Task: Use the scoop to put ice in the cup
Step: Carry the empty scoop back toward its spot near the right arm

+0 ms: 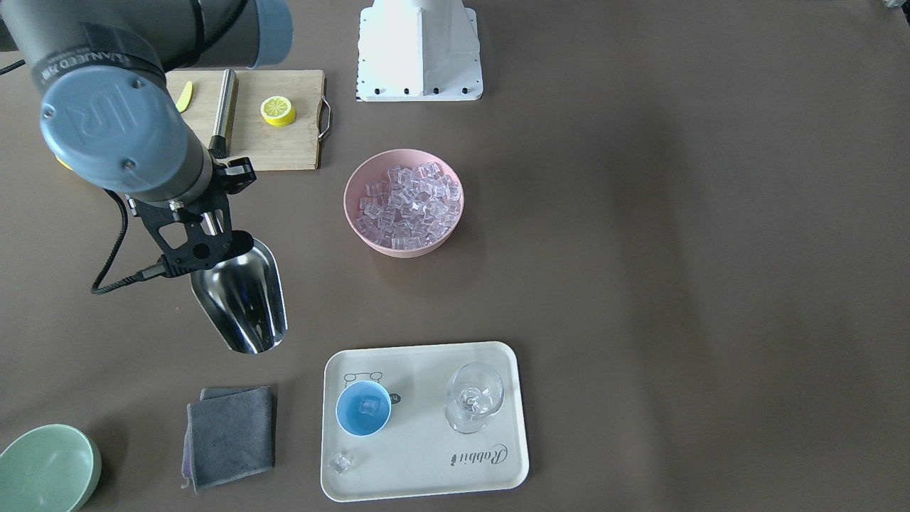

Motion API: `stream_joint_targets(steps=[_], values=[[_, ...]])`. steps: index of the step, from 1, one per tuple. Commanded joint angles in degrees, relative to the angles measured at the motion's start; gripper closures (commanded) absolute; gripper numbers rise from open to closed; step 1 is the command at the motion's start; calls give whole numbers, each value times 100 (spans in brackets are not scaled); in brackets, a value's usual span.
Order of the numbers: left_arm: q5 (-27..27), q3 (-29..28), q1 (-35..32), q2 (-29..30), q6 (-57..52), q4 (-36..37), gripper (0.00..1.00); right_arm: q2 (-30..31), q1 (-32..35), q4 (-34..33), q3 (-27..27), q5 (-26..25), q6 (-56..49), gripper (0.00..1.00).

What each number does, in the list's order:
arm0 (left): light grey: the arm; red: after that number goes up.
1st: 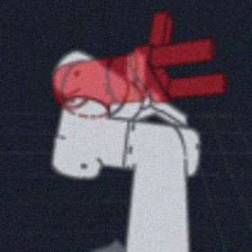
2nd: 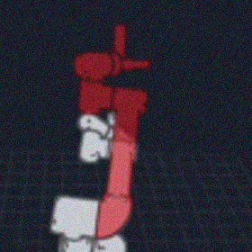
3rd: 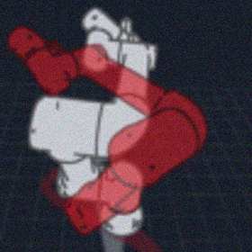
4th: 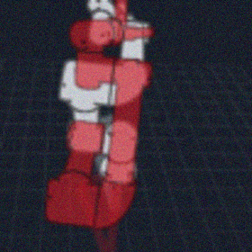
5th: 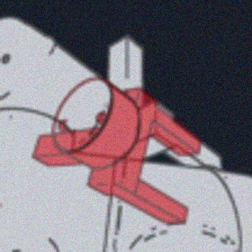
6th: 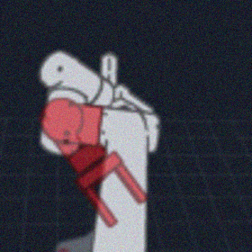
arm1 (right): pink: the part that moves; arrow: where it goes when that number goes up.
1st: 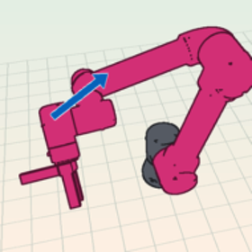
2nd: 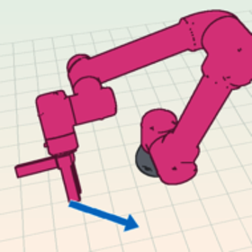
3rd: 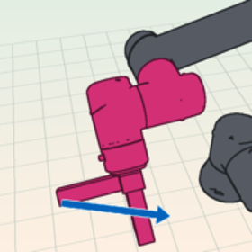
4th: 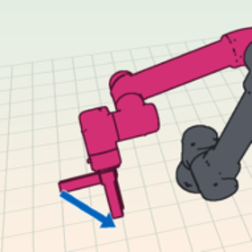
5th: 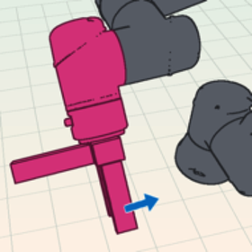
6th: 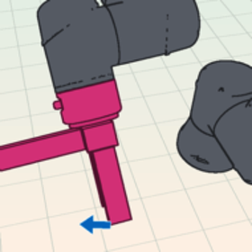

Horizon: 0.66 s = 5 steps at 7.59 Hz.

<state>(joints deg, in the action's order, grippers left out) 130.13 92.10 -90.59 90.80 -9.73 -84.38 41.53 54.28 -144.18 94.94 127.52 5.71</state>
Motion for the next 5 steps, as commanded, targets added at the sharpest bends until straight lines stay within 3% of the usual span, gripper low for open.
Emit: stream_joint_targets(steps=[1,3,5], values=[[12,-34,-3,0,6,0,2,1983,188,1316,1681,9,1061,100],[21,-69,-3,0,6,0,2,3382,206,3079,1949,9,1614,100],[21,-78,-12,0,6,0,2,4342,188,5005,1626,9,2456,100]])
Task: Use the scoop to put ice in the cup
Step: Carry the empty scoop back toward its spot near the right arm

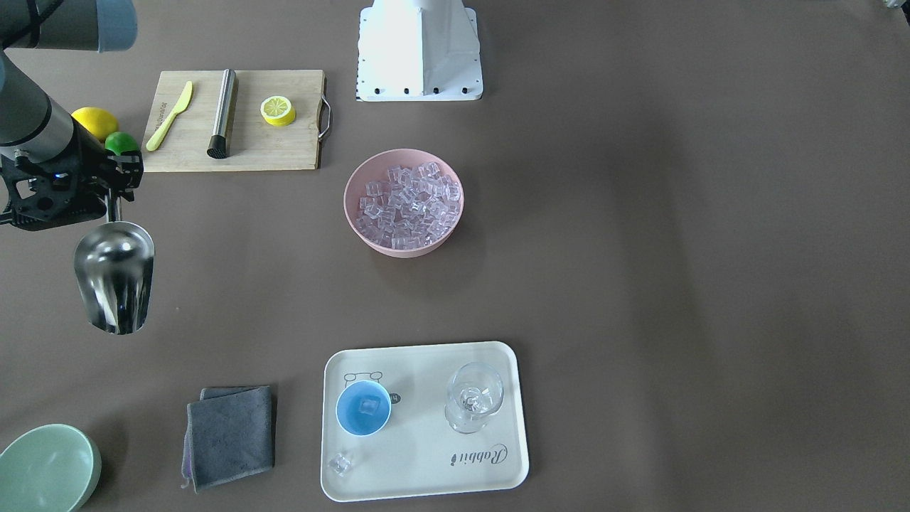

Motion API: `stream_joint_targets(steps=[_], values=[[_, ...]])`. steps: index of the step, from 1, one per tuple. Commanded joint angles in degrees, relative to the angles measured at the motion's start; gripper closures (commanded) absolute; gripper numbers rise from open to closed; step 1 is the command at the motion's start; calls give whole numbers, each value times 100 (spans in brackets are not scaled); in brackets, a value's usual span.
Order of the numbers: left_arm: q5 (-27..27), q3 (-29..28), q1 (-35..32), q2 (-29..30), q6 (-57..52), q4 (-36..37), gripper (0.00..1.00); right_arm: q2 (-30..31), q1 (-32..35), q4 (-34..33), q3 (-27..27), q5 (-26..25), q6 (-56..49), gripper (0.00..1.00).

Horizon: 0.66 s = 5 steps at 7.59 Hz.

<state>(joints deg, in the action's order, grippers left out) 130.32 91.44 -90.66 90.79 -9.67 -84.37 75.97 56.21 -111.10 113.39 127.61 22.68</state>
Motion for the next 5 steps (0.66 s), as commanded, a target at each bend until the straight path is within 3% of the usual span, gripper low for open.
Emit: stream_joint_targets(steps=[1,2,5], values=[[2,-47,-5,0,0,-9,2,1216,-22,2462,-403,9,1243,100],[2,-47,-5,0,0,0,2,1628,-22,3044,-405,18,1326,100],[11,-74,-5,0,0,0,2,1790,-22,3340,-799,70,1292,100]])
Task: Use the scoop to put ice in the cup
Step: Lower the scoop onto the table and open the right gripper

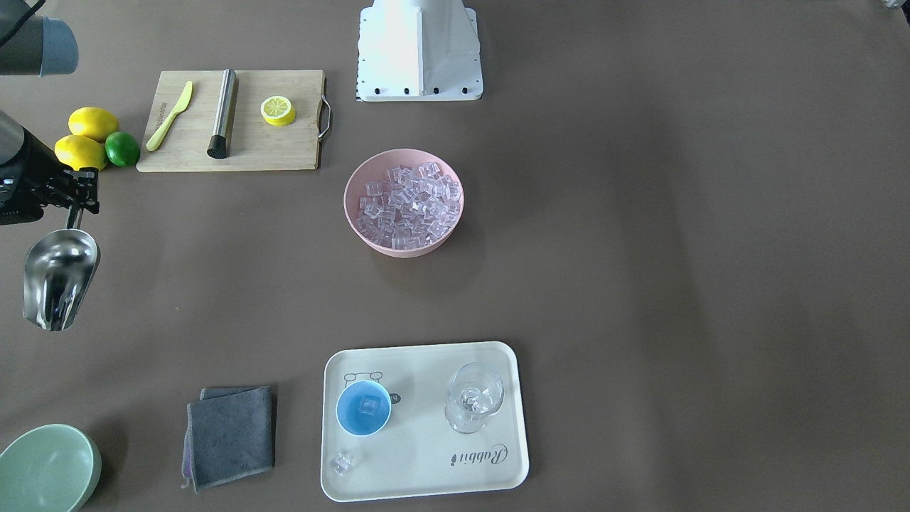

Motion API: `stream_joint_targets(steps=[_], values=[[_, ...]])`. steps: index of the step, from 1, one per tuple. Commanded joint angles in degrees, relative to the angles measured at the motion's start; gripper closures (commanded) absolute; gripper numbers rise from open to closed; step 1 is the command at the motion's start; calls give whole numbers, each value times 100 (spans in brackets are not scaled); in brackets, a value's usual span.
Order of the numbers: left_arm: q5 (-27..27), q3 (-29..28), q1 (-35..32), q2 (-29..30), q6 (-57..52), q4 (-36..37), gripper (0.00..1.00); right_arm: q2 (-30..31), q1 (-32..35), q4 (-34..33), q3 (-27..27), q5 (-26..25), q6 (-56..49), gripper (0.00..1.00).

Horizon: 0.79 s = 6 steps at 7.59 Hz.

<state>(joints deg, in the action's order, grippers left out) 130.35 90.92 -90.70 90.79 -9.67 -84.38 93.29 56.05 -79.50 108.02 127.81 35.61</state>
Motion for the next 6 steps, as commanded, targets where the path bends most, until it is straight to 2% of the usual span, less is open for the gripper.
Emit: stream_joint_targets(steps=[1,3,6], values=[[8,-13,0,0,0,1,2,58,-7,329,-464,77,16,100],[8,-31,0,0,0,1,2,67,-7,567,-956,323,42,100],[17,-65,0,9,0,-8,2,41,-7,576,-1204,464,68,100]])
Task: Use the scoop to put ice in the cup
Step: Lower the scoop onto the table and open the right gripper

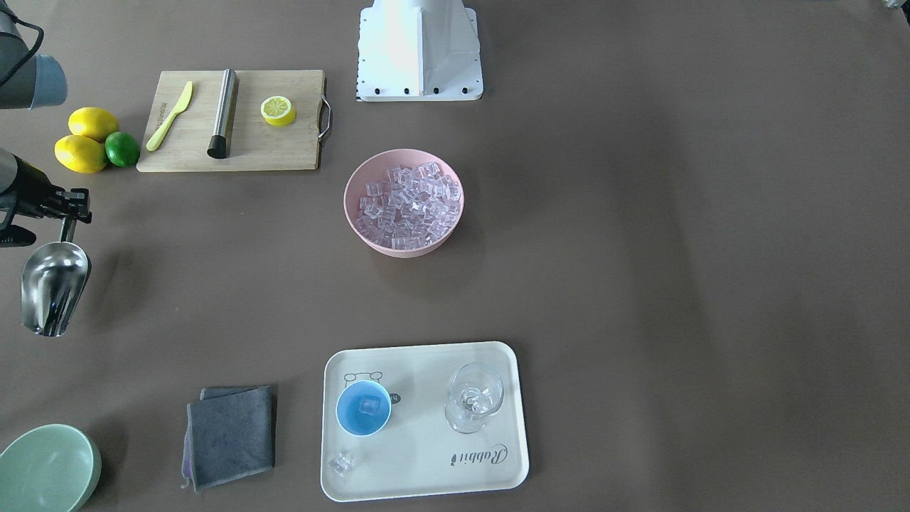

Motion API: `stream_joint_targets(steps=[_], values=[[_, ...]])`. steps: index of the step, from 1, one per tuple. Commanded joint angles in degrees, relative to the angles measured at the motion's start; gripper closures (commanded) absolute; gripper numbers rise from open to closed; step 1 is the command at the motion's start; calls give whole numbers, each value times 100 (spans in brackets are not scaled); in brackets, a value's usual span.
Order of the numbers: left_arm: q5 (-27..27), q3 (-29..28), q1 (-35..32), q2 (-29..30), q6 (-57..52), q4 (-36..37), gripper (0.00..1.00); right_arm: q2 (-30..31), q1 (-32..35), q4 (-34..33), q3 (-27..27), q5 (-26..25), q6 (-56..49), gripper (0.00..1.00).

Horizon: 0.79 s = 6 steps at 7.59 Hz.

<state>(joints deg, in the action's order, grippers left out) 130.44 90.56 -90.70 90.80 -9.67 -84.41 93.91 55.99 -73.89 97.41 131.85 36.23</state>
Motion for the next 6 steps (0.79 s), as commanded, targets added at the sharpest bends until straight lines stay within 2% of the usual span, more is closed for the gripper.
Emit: stream_joint_targets(steps=[1,2,3,4,6], values=[[8,-39,0,8,0,-5,2,-74,0,24,-239,69,7,100],[8,-56,0,8,0,-5,2,-109,9,15,-240,78,7,68],[8,-74,0,8,0,-5,2,-118,9,24,-223,78,7,7],[8,-83,9,8,-9,-5,2,-119,17,59,-205,78,-2,0],[17,-56,9,8,0,-5,2,-241,70,68,-170,69,16,0]])
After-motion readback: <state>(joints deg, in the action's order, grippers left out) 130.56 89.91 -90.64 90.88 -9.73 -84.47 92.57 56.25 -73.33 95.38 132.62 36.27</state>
